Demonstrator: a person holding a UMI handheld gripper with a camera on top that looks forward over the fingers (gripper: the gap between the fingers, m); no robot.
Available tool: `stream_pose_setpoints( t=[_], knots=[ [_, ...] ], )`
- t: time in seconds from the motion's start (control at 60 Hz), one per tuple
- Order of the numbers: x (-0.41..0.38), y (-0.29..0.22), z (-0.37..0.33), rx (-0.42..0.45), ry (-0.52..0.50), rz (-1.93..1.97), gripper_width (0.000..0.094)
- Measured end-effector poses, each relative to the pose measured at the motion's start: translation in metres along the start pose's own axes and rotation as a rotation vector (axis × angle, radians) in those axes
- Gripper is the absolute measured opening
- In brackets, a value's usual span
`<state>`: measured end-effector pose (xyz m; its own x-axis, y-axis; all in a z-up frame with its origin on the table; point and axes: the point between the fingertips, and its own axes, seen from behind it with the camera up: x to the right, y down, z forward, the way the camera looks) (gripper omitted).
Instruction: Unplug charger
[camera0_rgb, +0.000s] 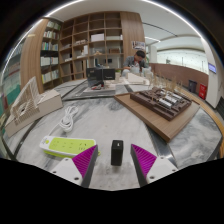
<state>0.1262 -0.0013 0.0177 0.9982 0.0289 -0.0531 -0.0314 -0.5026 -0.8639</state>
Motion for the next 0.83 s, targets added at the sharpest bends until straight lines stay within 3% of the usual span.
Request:
stream_pose_setpoints(
  t=[0.05, 0.1, 0.533, 0.833],
  knots=[
    [-0.004, -0.005, -0.009, 0.008, -0.016, 0.009, 0.0757],
    [-0.008, -0.010, -0.022, 0.013, -0.031, 0.008, 0.0781],
    [-0.026, 0.009, -0.185, 0.044, -0.074, -0.067, 0.0801],
    [-0.017, 0.041, -0.202, 0.021, -0.100, -0.073, 0.0818]
  ],
)
